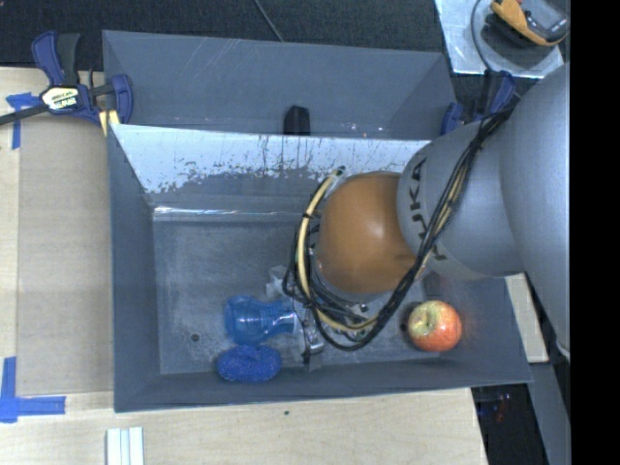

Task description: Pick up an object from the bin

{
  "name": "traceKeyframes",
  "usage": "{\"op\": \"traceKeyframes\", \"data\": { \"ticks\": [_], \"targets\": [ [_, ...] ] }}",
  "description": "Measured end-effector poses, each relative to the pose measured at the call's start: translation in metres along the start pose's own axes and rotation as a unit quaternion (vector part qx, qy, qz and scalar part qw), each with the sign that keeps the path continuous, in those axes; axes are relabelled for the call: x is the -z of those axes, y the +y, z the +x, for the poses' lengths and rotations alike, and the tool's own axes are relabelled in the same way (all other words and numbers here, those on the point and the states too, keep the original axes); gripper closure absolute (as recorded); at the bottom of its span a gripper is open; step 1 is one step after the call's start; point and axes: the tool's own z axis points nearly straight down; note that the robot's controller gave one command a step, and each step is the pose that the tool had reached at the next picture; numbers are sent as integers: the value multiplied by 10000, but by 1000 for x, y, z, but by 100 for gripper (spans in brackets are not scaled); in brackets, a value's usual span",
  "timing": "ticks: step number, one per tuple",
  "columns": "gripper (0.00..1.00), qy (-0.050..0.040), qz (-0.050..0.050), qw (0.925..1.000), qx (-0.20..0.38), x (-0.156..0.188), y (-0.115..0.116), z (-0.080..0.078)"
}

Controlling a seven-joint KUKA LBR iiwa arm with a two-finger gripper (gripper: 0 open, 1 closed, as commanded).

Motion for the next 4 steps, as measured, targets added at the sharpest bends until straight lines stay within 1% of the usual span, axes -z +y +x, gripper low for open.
{"op": "traceKeyframes", "data": {
  "ticks": [1,2,3,4],
  "targets": [
    [100,-20,-3,9986,519,35,9,-59],
    [100,-16,-4,9987,517,34,9,-59],
    [100,57,-12,9983,586,52,10,-69],
    [100,6,-11,9960,891,92,6,-79]
  ]
}}
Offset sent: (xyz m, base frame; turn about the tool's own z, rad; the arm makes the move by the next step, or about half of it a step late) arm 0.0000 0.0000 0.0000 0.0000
